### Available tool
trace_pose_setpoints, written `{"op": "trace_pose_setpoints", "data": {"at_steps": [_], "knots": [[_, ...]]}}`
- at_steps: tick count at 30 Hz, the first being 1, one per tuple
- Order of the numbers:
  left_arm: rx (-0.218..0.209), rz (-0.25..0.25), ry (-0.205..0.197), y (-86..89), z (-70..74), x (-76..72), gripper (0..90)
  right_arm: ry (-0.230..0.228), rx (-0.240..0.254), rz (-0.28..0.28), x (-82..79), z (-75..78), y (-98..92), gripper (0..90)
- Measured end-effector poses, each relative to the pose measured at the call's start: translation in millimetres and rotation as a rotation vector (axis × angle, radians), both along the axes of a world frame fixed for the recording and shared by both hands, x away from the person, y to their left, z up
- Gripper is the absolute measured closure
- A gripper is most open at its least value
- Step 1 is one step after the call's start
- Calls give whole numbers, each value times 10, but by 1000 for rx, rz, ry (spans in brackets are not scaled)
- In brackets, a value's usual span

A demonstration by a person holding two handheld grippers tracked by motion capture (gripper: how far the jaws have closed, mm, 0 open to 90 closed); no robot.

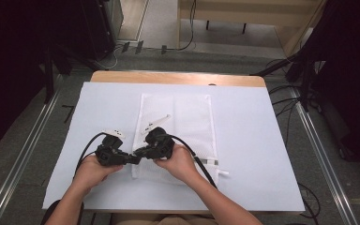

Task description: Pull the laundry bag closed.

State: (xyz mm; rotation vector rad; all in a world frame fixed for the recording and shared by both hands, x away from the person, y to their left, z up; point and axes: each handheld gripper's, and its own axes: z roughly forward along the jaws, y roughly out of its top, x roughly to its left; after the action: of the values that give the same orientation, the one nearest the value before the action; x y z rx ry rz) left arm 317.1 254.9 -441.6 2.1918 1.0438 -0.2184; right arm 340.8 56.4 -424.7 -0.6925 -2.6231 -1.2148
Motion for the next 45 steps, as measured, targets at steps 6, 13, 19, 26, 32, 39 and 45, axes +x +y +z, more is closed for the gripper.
{"op": "trace_pose_setpoints", "data": {"at_steps": [6, 13, 19, 26, 32, 39, 45], "knots": [[5, -2, -1, -3, 0, -7, 878, 4, -10, 2, 9, -27, -3, 879], [17, -3, -2, -2, 2, -13, 884, -4, -18, 24, 19, -64, -9, 881], [14, -4, -9, 4, 9, -20, 888, -4, -14, 24, 21, -69, -27, 882], [34, -5, -33, 21, 31, -30, 891, -2, -3, 34, 34, -86, -61, 884], [49, -23, -47, 0, 26, -47, 891, -5, -21, 38, 12, -83, -79, 885], [48, -47, -45, -38, 5, -38, 816, 20, -3, 56, 0, -48, -70, 884], [47, -52, -51, -38, 8, -32, 852, 15, -3, 68, -9, -47, -52, 883]]}}
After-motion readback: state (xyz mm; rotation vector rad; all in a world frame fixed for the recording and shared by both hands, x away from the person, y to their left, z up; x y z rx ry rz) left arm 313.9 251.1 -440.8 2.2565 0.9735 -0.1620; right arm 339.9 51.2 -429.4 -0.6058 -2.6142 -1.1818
